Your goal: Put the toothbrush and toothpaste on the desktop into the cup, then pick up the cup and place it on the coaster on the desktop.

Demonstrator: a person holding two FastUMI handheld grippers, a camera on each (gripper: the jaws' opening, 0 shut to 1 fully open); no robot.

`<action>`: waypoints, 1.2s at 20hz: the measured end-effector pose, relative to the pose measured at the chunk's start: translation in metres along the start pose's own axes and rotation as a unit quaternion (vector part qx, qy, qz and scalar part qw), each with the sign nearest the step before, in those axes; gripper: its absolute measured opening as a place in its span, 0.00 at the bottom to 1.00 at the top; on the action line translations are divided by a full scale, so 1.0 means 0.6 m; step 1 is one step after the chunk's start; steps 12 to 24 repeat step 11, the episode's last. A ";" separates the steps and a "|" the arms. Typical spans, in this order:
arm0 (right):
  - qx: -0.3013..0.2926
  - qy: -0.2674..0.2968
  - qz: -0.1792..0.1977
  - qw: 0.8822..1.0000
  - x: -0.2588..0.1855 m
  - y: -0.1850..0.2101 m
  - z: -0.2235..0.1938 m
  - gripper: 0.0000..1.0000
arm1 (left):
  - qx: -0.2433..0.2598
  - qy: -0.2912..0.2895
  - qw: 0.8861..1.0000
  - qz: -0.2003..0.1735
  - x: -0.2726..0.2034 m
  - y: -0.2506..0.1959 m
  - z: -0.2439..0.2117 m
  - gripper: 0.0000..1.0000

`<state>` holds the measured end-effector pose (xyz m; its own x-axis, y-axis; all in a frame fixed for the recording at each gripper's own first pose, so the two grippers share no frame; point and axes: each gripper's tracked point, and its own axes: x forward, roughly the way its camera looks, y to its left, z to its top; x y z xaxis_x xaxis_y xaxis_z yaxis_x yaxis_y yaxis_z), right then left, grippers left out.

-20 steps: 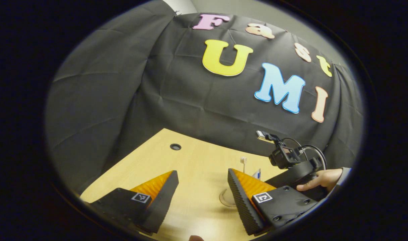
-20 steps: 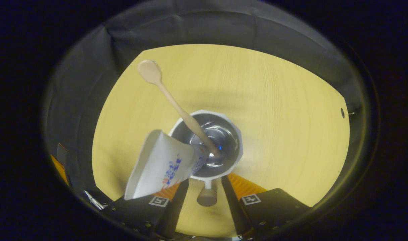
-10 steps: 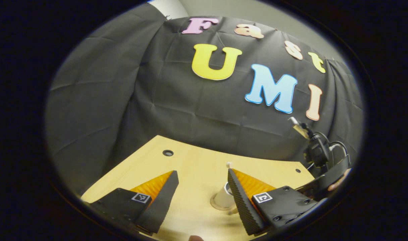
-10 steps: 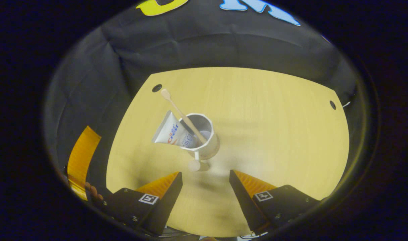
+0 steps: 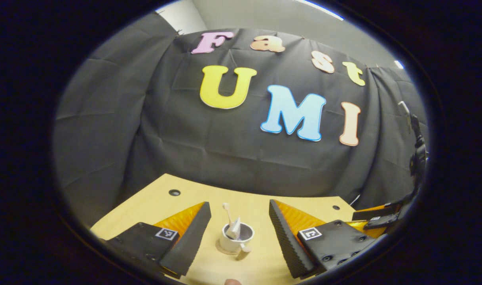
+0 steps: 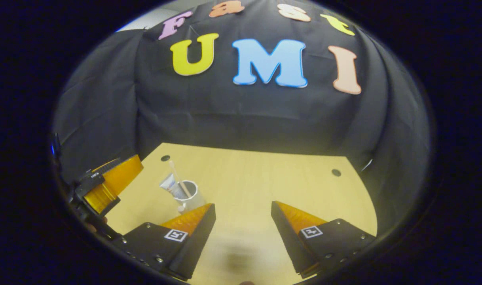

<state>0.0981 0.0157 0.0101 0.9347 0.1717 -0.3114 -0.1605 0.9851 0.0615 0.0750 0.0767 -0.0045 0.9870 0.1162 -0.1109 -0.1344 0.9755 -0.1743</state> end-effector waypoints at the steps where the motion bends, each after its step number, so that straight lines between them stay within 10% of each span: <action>1: -0.003 -0.023 -0.005 1.000 -0.014 -0.009 0.006 0.88 | 0.003 -0.010 1.000 -0.003 -0.006 -0.021 0.009 0.99; 11: -0.015 -0.209 -0.036 0.977 -0.131 -0.086 0.080 0.87 | 0.033 -0.079 0.996 -0.018 -0.080 -0.157 0.071 0.95; 24: -0.015 -0.209 -0.036 0.977 -0.131 -0.086 0.080 0.87 | 0.033 -0.079 0.996 -0.018 -0.080 -0.157 0.071 0.95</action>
